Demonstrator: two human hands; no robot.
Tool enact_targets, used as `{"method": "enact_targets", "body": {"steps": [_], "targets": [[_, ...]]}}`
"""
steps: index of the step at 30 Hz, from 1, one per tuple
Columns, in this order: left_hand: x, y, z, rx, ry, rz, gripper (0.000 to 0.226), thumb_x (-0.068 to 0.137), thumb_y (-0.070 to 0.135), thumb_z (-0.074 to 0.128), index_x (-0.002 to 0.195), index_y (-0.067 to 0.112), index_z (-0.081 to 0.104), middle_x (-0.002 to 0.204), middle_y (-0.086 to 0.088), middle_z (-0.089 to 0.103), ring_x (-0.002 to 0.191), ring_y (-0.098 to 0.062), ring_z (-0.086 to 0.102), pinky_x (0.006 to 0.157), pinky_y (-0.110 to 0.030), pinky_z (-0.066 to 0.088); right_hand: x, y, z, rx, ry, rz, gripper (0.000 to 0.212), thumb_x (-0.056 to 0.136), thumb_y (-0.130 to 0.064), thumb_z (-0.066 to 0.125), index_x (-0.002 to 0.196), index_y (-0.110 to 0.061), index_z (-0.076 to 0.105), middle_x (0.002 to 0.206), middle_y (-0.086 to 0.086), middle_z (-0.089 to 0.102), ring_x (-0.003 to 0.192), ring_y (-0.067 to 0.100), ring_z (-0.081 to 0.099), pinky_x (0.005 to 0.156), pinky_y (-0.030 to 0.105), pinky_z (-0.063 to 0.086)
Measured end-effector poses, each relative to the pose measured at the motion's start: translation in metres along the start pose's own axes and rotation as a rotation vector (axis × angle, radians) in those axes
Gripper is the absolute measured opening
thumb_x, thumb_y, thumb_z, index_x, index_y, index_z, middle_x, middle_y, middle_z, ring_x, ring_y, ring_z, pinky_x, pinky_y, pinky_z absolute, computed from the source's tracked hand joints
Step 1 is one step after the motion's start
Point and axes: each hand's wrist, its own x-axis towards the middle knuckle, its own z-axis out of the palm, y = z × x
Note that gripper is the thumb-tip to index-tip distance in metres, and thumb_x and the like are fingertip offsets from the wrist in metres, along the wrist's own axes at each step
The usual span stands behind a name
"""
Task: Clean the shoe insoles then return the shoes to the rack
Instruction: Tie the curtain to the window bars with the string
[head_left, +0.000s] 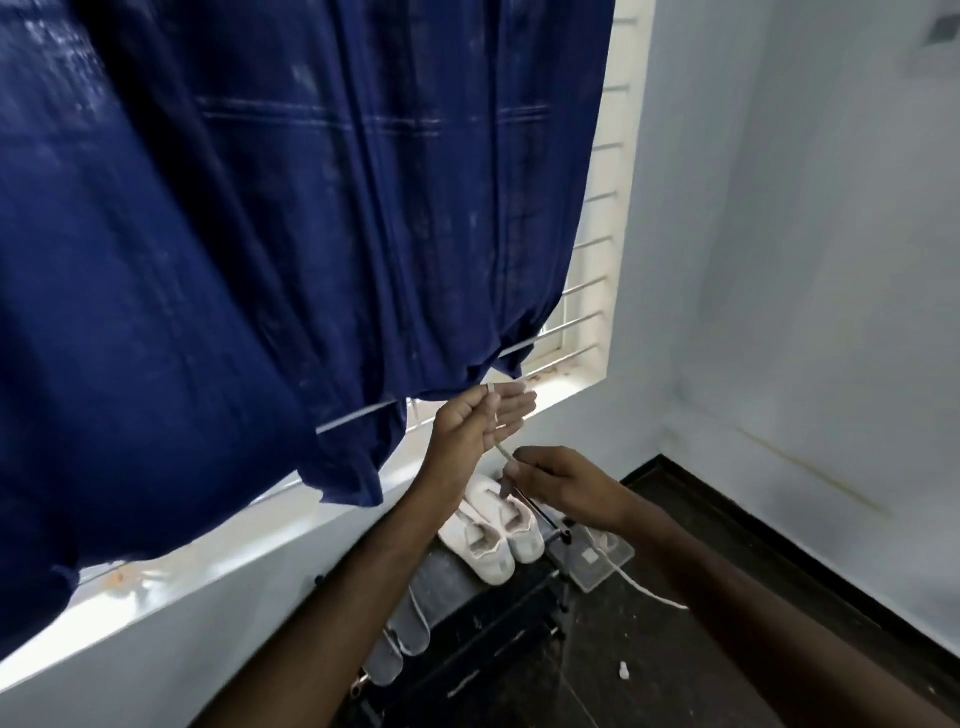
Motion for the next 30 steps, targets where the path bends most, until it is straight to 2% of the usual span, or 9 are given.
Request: {"method": "enact_targets", "body": {"steps": [3,6,10,14,17,20,22,26,30], "targets": [[-0.004,-0.003,0.0,0.144,-0.031,0.023,0.028,0.108,0.008,0.039,0.115,0.003,0.066,0.106,-0.004,0.078,0.104,-0.017,0.073,0.091,-0.03,0.056,0.005,-0.014,-0.02,0.128,0.007,0.01,0.032,0.105,-0.03,0.051,0.089,-0.009,0.067,0.067,0.006,0.046,0.057,0.014,0.04,0.054,0.027,0.035],[-0.006,-0.007,-0.001,0.262,-0.029,0.002,0.027,0.106,0.01,0.045,0.101,0.019,0.07,0.085,0.01,0.077,0.084,-0.003,0.072,0.085,-0.03,0.053,0.014,-0.035,-0.036,0.202,-0.045,-0.014,0.028,0.106,-0.027,0.048,0.087,-0.011,0.06,0.065,0.002,0.041,0.055,0.013,0.034,0.05,0.026,0.028],[-0.003,-0.003,-0.005,0.223,-0.091,0.015,0.028,0.105,0.022,0.043,0.101,0.016,0.069,0.081,-0.005,0.077,0.077,-0.021,0.073,0.078,-0.037,0.055,0.031,-0.057,-0.053,0.216,0.014,-0.007,0.029,0.107,-0.027,0.045,0.091,-0.004,0.052,0.063,-0.003,0.039,0.052,0.007,0.032,0.049,0.019,0.027],[0.006,0.005,-0.016,0.196,-0.067,0.053,0.032,0.098,0.026,0.044,0.089,0.021,0.074,0.068,-0.004,0.065,0.064,-0.017,0.057,0.063,-0.028,0.045,0.048,-0.068,-0.063,0.241,0.142,-0.032,0.027,0.107,-0.03,0.045,0.093,-0.008,0.053,0.065,-0.001,0.039,0.053,0.008,0.031,0.05,0.02,0.027],[0.009,0.01,-0.016,0.179,-0.061,0.035,0.028,0.097,0.027,0.046,0.093,0.01,0.067,0.062,0.001,0.05,0.057,-0.01,0.044,0.055,-0.022,0.036,0.055,-0.066,-0.061,0.202,0.091,-0.02,0.03,0.107,-0.029,0.045,0.097,-0.003,0.055,0.064,-0.002,0.04,0.052,0.008,0.031,0.048,0.02,0.027],[0.006,0.011,-0.015,0.108,-0.069,-0.015,0.03,0.106,0.027,0.047,0.09,0.01,0.065,0.06,0.004,0.037,0.055,-0.008,0.031,0.053,-0.022,0.026,0.057,-0.063,-0.06,0.186,0.119,-0.009,0.03,0.107,-0.03,0.045,0.097,-0.003,0.056,0.064,-0.001,0.041,0.052,0.008,0.032,0.048,0.02,0.027],[0.005,0.009,-0.015,0.102,-0.075,-0.025,0.034,0.105,0.03,0.046,0.081,0.016,0.065,0.06,0.006,0.035,0.054,-0.008,0.03,0.052,-0.022,0.027,0.058,-0.061,-0.065,0.219,0.197,-0.007,0.03,0.107,-0.031,0.046,0.097,-0.006,0.058,0.065,0.001,0.042,0.052,0.008,0.032,0.049,0.021,0.027],[0.004,0.008,-0.012,0.026,-0.112,-0.036,0.03,0.099,0.031,0.057,0.072,0.02,0.064,0.07,-0.001,0.053,0.061,-0.013,0.048,0.055,-0.025,0.043,0.057,-0.052,-0.074,0.185,0.261,0.03,0.037,0.107,-0.032,0.045,0.103,0.002,0.06,0.064,-0.001,0.045,0.05,0.006,0.034,0.048,0.02,0.029],[0.005,0.006,-0.011,-0.026,-0.166,-0.078,0.028,0.097,0.028,0.051,0.076,0.011,0.055,0.086,-0.006,0.066,0.076,-0.018,0.061,0.065,-0.029,0.049,0.055,-0.047,-0.081,0.2,0.338,0.022,0.037,0.108,-0.031,0.043,0.102,0.001,0.062,0.064,0.0,0.046,0.05,0.007,0.034,0.048,0.02,0.028]]}}
